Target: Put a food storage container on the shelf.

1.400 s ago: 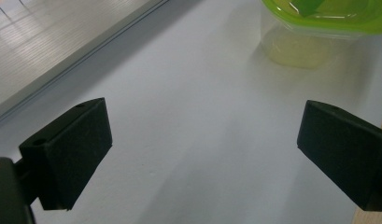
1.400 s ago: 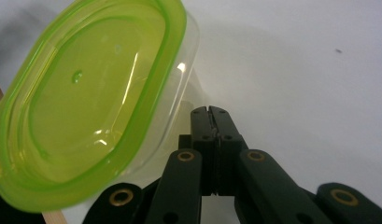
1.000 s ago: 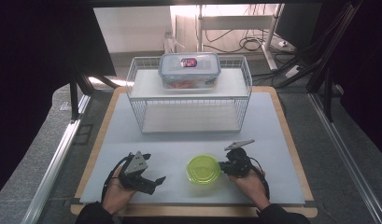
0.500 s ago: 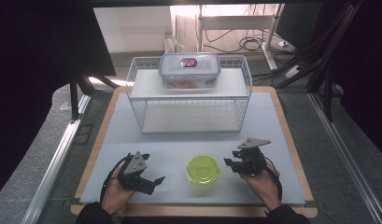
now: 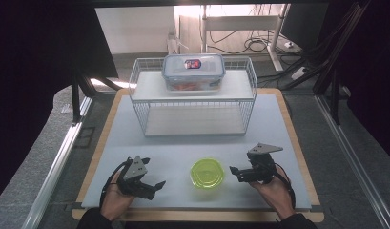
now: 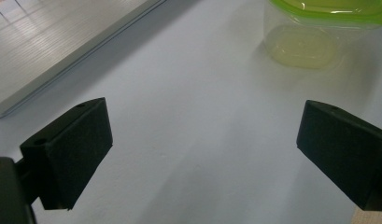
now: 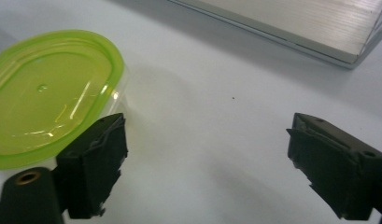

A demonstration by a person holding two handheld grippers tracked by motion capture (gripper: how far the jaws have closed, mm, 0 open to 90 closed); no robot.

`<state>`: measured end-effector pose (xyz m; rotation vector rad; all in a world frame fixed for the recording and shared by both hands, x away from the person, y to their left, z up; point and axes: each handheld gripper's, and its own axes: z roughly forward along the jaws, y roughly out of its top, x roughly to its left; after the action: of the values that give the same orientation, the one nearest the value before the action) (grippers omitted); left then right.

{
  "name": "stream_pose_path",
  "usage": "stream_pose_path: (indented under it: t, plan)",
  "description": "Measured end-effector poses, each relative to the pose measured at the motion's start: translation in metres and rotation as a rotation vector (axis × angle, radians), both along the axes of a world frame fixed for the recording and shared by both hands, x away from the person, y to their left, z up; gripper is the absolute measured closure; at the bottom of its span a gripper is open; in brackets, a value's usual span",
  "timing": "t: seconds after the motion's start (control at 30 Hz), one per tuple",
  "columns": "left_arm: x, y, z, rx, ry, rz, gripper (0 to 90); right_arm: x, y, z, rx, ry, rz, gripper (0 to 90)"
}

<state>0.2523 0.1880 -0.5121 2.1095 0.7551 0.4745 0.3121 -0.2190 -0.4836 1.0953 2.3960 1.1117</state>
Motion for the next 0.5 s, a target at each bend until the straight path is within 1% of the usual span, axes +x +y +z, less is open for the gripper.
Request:
stream_pose_path:
  t: [0.07,0.17,0.23,0.3,0.4,0.43,0.5]
  plan:
    - [0.0,-0.001,-0.001,0.004,0.002,-0.003,3.5,-0.002,0.001,0.003,0.014,0.006,0.032,10.0]
    - [0.0,-0.002,-0.001,0.008,-0.001,-0.005,3.5,-0.005,0.002,0.008,0.012,-0.01,0.061,8.2]
    - [0.0,-0.002,-0.001,0.007,-0.001,-0.006,3.5,-0.008,0.004,0.011,0.022,-0.006,0.067,7.9]
    - [0.0,-0.002,-0.001,0.011,-0.001,-0.006,3.5,-0.009,0.007,0.012,0.02,0.01,0.066,9.1]
    - [0.0,-0.003,-0.001,0.013,0.0,-0.01,3.5,-0.009,0.011,0.01,0.045,0.048,0.055,17.1]
    - [0.0,-0.003,-0.001,0.014,-0.001,-0.011,3.5,-0.008,0.011,0.01,0.06,0.06,0.049,21.0]
    - [0.0,-0.003,-0.001,0.014,-0.001,-0.012,3.5,-0.007,0.011,0.009,0.102,0.092,0.053,27.3]
